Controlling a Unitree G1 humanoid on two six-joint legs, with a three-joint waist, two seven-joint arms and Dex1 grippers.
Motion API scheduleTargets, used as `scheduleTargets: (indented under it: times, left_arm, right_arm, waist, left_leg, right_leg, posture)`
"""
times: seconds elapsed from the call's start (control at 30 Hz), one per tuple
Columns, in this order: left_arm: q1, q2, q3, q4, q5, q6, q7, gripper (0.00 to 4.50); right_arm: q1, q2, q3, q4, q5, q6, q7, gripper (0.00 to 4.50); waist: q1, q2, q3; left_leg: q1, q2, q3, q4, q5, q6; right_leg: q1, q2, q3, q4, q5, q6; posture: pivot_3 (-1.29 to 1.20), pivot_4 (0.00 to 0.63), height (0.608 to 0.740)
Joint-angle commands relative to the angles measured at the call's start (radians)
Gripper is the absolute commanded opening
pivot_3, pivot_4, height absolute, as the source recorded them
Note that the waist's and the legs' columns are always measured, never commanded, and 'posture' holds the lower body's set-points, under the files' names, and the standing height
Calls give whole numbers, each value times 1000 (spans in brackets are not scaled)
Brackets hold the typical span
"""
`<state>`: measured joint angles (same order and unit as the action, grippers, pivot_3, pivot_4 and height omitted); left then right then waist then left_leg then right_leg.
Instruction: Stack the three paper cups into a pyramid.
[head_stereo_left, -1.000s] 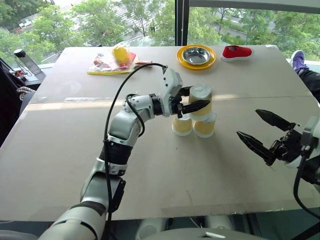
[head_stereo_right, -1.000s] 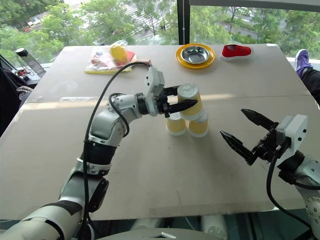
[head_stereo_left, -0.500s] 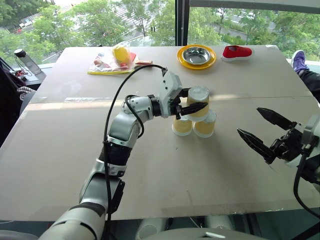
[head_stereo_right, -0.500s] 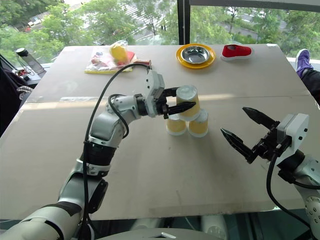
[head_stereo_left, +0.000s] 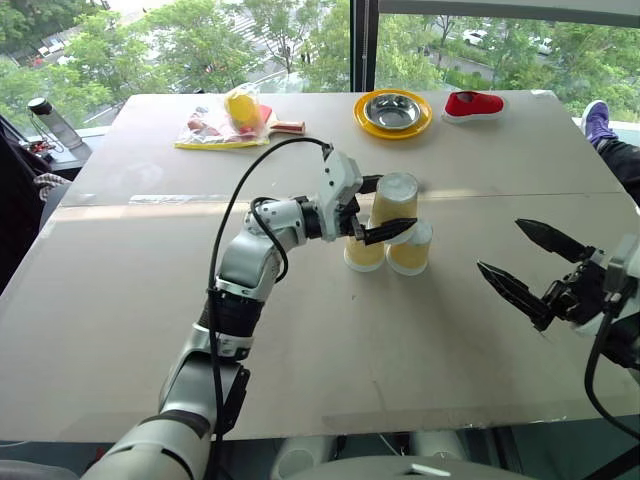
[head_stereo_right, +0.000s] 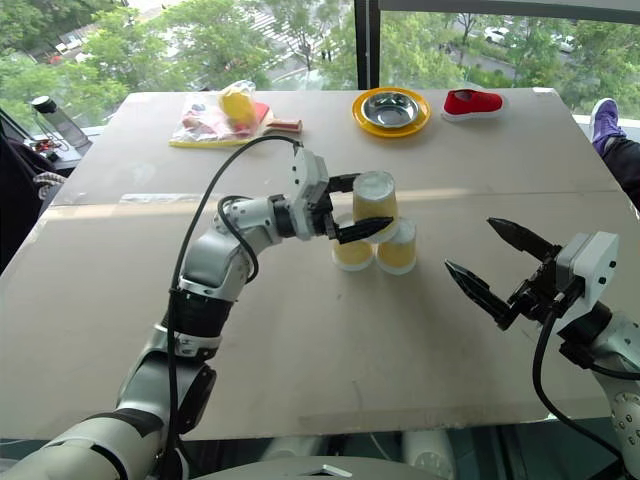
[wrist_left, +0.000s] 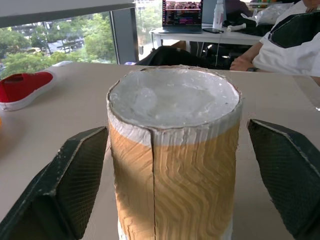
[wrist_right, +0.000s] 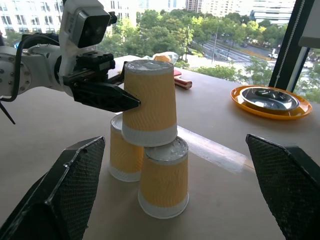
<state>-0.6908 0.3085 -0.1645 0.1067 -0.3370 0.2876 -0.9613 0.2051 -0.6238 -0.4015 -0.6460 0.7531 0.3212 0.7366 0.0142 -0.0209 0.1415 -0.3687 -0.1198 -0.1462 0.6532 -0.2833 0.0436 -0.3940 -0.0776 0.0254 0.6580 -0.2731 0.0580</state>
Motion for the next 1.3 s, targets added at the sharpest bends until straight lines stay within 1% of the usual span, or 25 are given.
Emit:
scheduleTargets:
  times: [0.03,0.27,0.47,0.67,0.77,0.93,1.07,1.13,1.23,1.3]
  left_arm:
    - [-1,-4,29,-18,-13,-28,2,4374]
    - [30,0,64,-97,-93,5,-30,4374]
    - [74,18,91,-170,-138,34,-27,4374]
    - [128,71,123,-225,-122,51,20,4374]
    - [155,82,137,-222,-82,7,70,4374]
    - [191,82,170,-289,-121,18,102,4374]
    - [307,140,206,-461,-212,100,85,4374]
    - [413,178,234,-538,-246,150,104,4374]
    - [536,222,250,-602,-244,166,116,4374]
    - [670,233,287,-655,-248,195,159,4374]
  right_arm:
    - [4,0,-29,-8,7,-31,16,4500]
    - [25,1,-27,9,-3,-55,42,4500]
    - [32,-5,-34,34,-7,-72,66,4500]
    - [31,-6,-29,62,-20,-87,87,4500]
    - [22,-5,-18,77,-21,-88,97,4500]
    - [6,-4,0,95,-28,-85,113,4500]
    - [11,-4,8,115,-34,-85,139,4500]
    - [19,5,15,137,-48,-96,151,4500]
    - [29,15,22,180,-71,-120,170,4500]
    - [51,27,27,260,-119,-172,194,4500]
  waist:
    - [0,0,0]
    - [0,0,0]
    - [0,0,0]
    - [0,0,0]
    - [0,0,0]
    - [2,0,0]
    - [-5,0,0]
    - [-6,0,0]
    - [1,1,0]
    - [1,0,-1]
  left_leg:
    - [0,0,0,0,0,0]
    - [0,0,0,0,0,0]
    - [0,0,0,0,0,0]
    - [0,0,0,0,0,0]
    - [1,0,0,0,0,0]
    - [1,0,0,1,0,0]
    - [1,0,0,0,0,0]
    - [1,0,0,-1,0,0]
    - [3,0,0,-2,0,0]
    - [4,0,0,-1,0,0]
  right_leg:
    - [0,0,0,0,0,0]
    - [0,0,0,0,0,0]
    - [0,0,0,0,0,0]
    - [0,0,0,1,0,0]
    - [0,0,1,1,0,0]
    - [1,0,0,1,0,0]
    - [1,0,1,0,0,0]
    - [0,0,2,0,0,0]
    - [1,0,3,0,0,0]
    - [1,0,2,1,0,0]
  posture:
    - [0,150,740]
    - [0,150,740]
    - [0,150,740]
    - [0,150,740]
    - [0,150,740]
    - [0,150,740]
    - [0,150,740]
    - [0,150,740]
    - [0,150,740]
    - [0,150,740]
